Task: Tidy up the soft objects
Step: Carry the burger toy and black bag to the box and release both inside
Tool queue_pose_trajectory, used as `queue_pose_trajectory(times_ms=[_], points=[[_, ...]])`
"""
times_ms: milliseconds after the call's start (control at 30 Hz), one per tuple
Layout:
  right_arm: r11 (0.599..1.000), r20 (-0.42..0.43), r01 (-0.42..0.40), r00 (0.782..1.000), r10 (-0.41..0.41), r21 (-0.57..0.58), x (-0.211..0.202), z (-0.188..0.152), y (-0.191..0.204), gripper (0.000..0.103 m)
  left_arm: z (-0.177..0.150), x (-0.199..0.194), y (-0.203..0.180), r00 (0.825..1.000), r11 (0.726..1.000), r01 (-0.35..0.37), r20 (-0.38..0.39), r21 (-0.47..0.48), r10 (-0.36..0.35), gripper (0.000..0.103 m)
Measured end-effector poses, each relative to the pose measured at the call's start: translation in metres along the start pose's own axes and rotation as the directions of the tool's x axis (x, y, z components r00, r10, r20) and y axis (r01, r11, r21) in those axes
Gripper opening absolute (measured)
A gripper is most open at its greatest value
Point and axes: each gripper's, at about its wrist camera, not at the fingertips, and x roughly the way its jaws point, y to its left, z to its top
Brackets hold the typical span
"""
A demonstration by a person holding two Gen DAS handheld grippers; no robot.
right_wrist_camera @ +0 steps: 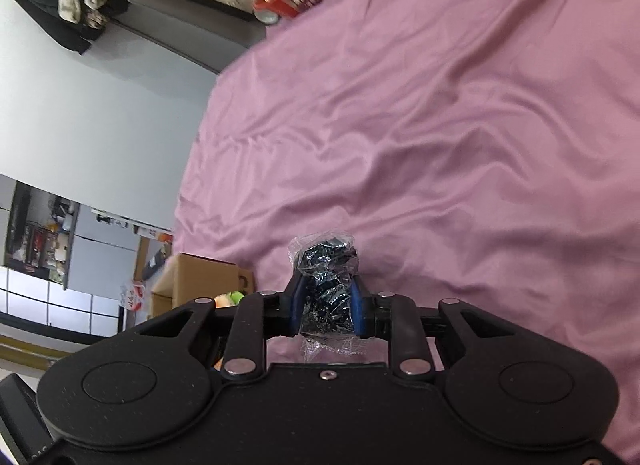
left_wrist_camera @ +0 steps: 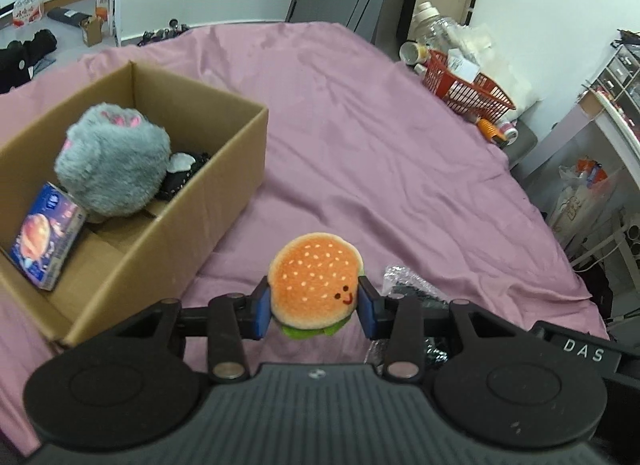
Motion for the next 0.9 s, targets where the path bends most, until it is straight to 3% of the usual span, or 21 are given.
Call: queue_pose_trajectory(times_ms=[233,433,900], points=[[0.997,0.054,-0.048,0.997,0.051,-0.053,-0.028,-0.004,0.011,0.023,0.001,-0.033,-0.001,0.999,1.000,0.000,0.052,0.030,-0.001,0.042],[0.993,0.090,-0.036,0.995,0.046,-0.109,-0.038,-0.011,0.023,0.023,0.001,-0.053,0.003,0.997,0.999,-0.010,0.077,0.041,0.006,0.042],[0.963,0.125,-0.077,0.986,0.112,-0.257,-0.049,-0.032,0.062,0.023,0.016,-0.100,0.039,0.990,0.996,-0.049,0.134,0.073,0.039,0.042]])
